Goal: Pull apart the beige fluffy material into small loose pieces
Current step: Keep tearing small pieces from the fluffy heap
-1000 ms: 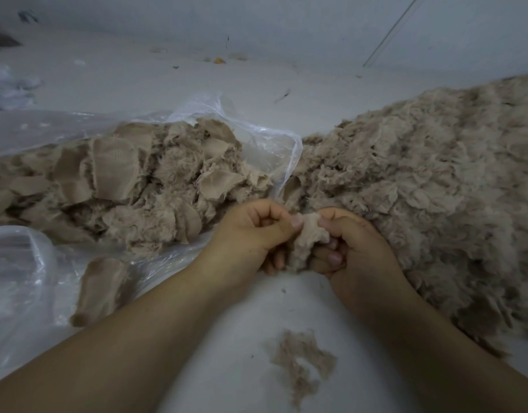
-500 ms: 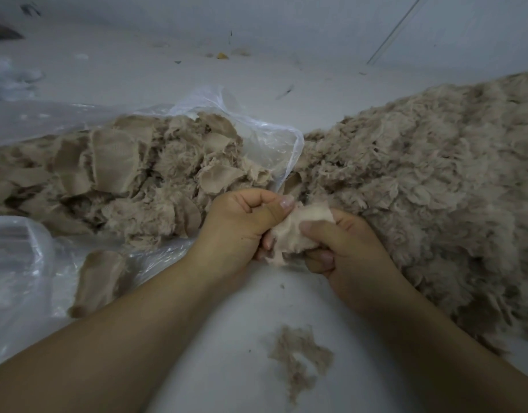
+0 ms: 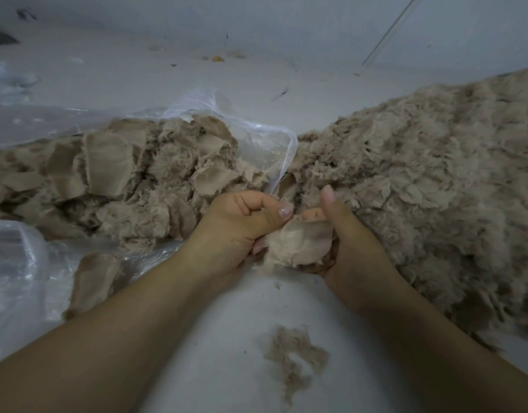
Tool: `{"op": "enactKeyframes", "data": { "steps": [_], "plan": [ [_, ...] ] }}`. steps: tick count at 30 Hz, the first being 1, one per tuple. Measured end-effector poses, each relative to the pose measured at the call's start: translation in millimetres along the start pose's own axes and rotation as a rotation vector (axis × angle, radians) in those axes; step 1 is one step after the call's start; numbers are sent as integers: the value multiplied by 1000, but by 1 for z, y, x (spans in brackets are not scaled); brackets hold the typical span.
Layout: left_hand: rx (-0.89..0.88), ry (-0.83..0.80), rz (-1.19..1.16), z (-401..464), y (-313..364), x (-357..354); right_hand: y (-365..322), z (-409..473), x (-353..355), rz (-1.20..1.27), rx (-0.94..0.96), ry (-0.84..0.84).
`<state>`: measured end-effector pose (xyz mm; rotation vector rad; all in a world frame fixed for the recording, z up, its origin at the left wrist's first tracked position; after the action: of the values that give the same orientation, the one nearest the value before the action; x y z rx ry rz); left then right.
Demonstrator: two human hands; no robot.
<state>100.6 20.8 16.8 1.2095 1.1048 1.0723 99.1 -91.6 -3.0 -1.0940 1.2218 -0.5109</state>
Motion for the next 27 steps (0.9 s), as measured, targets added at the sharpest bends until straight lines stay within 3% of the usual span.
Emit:
{"op": "enactKeyframes", "data": {
  "steps": [7,11,17,20,23,27],
  "plan": [
    [15,21,61,-1,4,3,-1,1,-2,-184,55,-30],
    [-43,85,78,-1,6,6,-4,-3,-15,-100,80,-152],
    [-78,203,-27,3,4,21,-7,4,0,-8,109,-23],
    [-33,139,-70,1,1,16,-7,5,0,10,118,-19],
    [-14,0,122,-2,-2,-2,-7,4,-4,-48,138,-51],
    [-22,-44,222,-2,1,-4,-6,5,7,-20,128,41]
  ]
}}
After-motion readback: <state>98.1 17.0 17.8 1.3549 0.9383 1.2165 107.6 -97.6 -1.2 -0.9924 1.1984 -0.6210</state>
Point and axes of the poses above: each hand's wrist, its own z-axis towards the middle knuckle, its own x-axis out of the back of the hand, y = z × x, the point moved 9 cm from there along z, towards the middle knuckle, and after that the axes turned 10 degrees about z, right-handed, at the moved point
